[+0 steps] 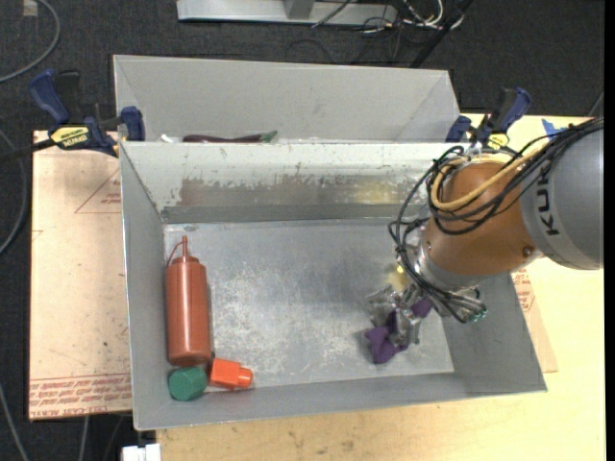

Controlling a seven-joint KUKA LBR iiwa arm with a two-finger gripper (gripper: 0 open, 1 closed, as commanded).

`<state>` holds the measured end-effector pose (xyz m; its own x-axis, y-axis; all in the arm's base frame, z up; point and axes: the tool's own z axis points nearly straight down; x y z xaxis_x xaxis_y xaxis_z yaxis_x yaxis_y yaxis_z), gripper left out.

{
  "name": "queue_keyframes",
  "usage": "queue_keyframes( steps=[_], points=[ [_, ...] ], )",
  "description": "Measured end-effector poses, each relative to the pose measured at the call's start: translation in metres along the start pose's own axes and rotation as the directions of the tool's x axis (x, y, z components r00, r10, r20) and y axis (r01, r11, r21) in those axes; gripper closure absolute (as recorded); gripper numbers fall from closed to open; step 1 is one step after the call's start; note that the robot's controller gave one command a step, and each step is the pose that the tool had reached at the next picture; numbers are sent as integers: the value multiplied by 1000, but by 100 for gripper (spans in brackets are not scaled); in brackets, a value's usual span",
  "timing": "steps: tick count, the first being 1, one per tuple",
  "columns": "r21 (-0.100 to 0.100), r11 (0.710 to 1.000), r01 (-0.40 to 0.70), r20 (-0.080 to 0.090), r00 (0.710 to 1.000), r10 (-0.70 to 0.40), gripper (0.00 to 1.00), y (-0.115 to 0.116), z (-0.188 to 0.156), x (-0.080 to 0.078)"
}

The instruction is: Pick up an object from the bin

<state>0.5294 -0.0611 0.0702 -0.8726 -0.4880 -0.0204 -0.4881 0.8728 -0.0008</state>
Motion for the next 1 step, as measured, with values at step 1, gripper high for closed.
queue_keyframes(
  steps=[1],
  points=[
    [0,999,34,3,999,-34,100,6,-120,0]
  ],
)
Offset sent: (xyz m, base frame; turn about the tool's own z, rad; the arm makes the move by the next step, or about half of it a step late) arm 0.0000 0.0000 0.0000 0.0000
